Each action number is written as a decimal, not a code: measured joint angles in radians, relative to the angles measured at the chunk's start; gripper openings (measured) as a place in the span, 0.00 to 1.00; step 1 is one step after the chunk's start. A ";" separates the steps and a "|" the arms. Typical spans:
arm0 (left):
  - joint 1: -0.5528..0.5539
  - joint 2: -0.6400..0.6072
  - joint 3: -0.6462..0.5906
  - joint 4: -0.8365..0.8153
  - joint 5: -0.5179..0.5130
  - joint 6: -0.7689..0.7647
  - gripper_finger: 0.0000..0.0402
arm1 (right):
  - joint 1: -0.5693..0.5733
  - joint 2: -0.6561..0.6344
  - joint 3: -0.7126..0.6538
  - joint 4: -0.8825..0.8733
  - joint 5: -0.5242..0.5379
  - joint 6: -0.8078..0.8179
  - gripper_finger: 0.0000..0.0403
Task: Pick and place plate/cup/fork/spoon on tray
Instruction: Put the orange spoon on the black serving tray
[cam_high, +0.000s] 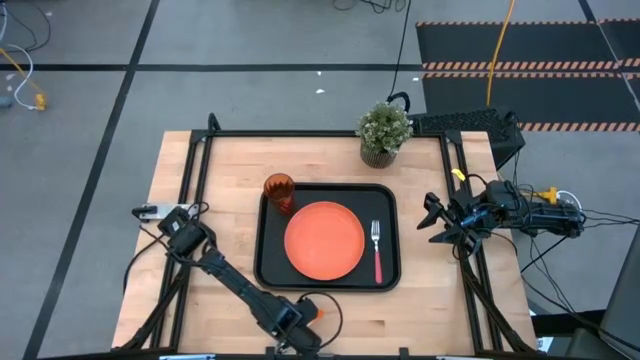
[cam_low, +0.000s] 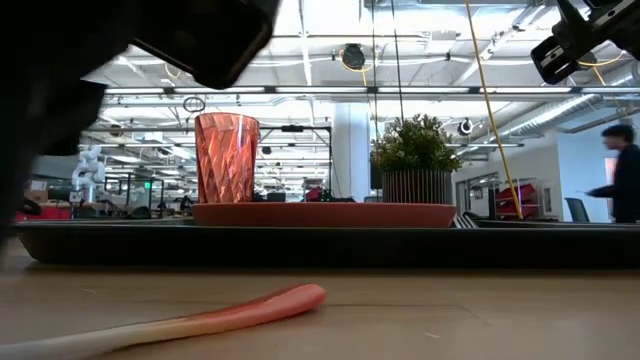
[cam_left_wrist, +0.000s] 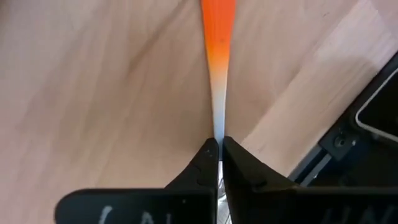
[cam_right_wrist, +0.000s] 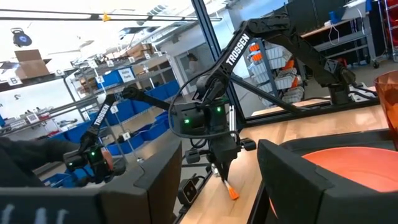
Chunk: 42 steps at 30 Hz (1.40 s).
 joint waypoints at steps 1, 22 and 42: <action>0.008 0.000 -0.001 0.005 0.000 0.016 0.01 | 0.000 0.000 0.000 -0.002 0.000 -0.002 0.50; 0.217 0.011 0.256 0.244 -0.193 0.758 0.00 | 0.000 0.000 -0.074 0.002 0.002 -0.032 0.50; 0.304 -0.043 0.254 0.610 -0.045 1.390 0.11 | 0.007 0.000 -0.082 0.675 -0.315 -0.053 0.50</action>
